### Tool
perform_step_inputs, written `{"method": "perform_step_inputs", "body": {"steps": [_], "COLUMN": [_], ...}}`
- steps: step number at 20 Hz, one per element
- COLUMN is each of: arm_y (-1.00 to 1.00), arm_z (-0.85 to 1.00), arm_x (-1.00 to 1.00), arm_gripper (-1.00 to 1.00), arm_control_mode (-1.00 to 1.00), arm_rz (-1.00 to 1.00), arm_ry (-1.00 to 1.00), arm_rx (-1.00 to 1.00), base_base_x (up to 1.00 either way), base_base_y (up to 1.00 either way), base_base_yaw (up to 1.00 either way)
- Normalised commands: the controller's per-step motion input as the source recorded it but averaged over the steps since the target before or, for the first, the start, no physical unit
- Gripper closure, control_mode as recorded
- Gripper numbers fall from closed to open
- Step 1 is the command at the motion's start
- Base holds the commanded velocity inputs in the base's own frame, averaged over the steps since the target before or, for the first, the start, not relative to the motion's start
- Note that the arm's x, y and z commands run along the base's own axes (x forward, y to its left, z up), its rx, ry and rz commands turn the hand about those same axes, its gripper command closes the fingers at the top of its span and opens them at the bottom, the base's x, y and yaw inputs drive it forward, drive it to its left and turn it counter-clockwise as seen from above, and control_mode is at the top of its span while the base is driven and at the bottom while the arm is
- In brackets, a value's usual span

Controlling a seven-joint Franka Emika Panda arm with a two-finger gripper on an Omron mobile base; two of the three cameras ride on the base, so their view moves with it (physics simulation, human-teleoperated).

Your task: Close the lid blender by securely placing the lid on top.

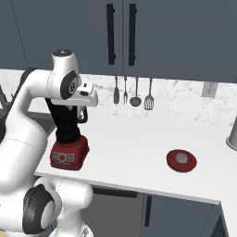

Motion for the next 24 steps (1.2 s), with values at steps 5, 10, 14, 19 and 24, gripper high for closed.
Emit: {"method": "perform_step_inputs", "body": {"steps": [5,10,14,19,24], "arm_y": [-0.31,-0.96,-1.0,-1.0,-1.0], "arm_z": [0.0,-0.08,-0.22,-0.23,-0.22], "arm_x": [-0.34,-0.68,-0.58,-0.23,0.29], "arm_gripper": [-1.0,-1.0,-1.0,-1.0,-1.0], "arm_control_mode": [-1.0,-1.0,-1.0,-1.0,-1.0], "arm_rz": [-0.06,-0.29,-0.33,-0.3,-0.23], "arm_ry": [-0.07,-0.01,0.0,0.08,0.21], "arm_rx": [0.0,0.07,0.1,0.12,0.07], "base_base_x": [0.0,0.0,0.0,0.0,0.0], "base_base_y": [0.0,0.0,0.0,0.0,0.0], "base_base_yaw": [0.0,0.0,0.0,0.0,0.0]}}
